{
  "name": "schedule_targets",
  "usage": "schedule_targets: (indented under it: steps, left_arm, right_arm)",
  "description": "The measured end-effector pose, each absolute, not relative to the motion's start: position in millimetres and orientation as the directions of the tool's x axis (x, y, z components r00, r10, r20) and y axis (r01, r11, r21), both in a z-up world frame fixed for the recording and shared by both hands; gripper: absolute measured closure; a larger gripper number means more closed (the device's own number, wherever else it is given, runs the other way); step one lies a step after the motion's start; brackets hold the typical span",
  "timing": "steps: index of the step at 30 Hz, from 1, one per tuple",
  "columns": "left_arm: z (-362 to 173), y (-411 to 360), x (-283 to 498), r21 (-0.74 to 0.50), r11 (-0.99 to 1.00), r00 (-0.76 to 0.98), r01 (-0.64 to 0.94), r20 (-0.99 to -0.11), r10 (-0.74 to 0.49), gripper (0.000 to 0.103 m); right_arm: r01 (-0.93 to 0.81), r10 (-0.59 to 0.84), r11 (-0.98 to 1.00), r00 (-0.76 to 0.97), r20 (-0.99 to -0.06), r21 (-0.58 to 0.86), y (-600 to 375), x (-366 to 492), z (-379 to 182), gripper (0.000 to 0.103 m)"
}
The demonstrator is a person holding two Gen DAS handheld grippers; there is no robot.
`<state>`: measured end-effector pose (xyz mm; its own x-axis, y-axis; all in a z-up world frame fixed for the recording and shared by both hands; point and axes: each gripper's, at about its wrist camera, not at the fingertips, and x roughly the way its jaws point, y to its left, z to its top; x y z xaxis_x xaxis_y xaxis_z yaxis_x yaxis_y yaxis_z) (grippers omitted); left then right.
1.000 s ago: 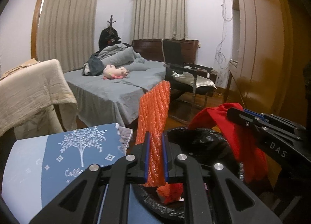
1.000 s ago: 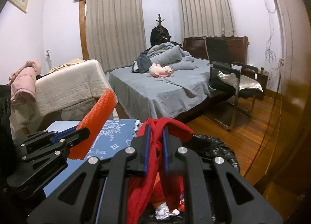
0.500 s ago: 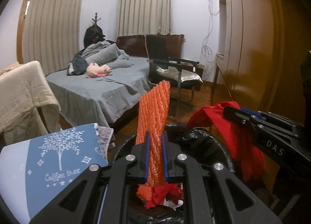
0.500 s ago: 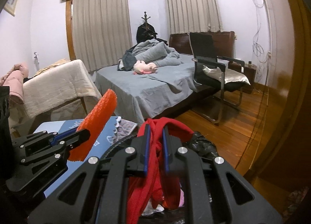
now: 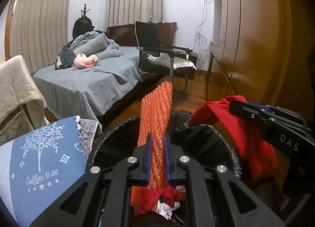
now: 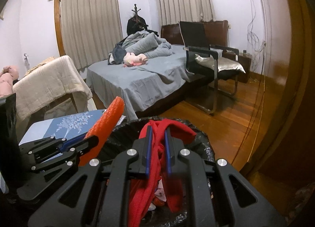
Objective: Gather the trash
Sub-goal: 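Carry the mesh and red cloth over the bin and open both grippers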
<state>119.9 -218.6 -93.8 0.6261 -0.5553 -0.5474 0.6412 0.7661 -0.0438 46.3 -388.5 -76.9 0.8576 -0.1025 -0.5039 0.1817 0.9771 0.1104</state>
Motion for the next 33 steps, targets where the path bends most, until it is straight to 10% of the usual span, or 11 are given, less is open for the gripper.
schedule_targets:
  steps: [16, 18, 25, 27, 33]
  left_arm:
    - [-118.4, -229.3, 153.1, -0.081, 0.771, 0.584, 0.632, -0.603, -0.543, 0.089]
    - [-119.5, -226.7, 155.9, -0.090, 0.772, 0.581, 0.629, -0.606, -0.544, 0.065]
    - [-112.1, -205.0, 159.2, -0.089, 0.804, 0.620, 0.588, -0.589, -0.518, 0.040]
    - [-108.2, -198.1, 157.5, -0.076, 0.815, 0.638, 0.574, -0.583, -0.504, 0.027]
    - [-91.6, -171.7, 145.5, -0.046, 0.849, 0.686, 0.526, -0.566, -0.456, 0.012]
  right_arm:
    - [0.170, -0.072, 0.979, 0.808, -0.585, 0.114, -387.8, 86.3, -118.0, 0.084]
    - [0.178, -0.087, 0.979, 0.797, -0.598, 0.095, -387.0, 88.1, -120.6, 0.065]
    - [0.191, -0.103, 0.978, 0.805, -0.584, 0.090, -390.4, 78.2, -116.4, 0.033]
    - [0.201, -0.119, 0.976, 0.813, -0.570, 0.082, -389.2, 73.0, -111.7, 0.010]
    - [0.186, -0.101, 0.978, 0.822, -0.561, 0.097, -383.4, 62.9, -96.8, 0.006]
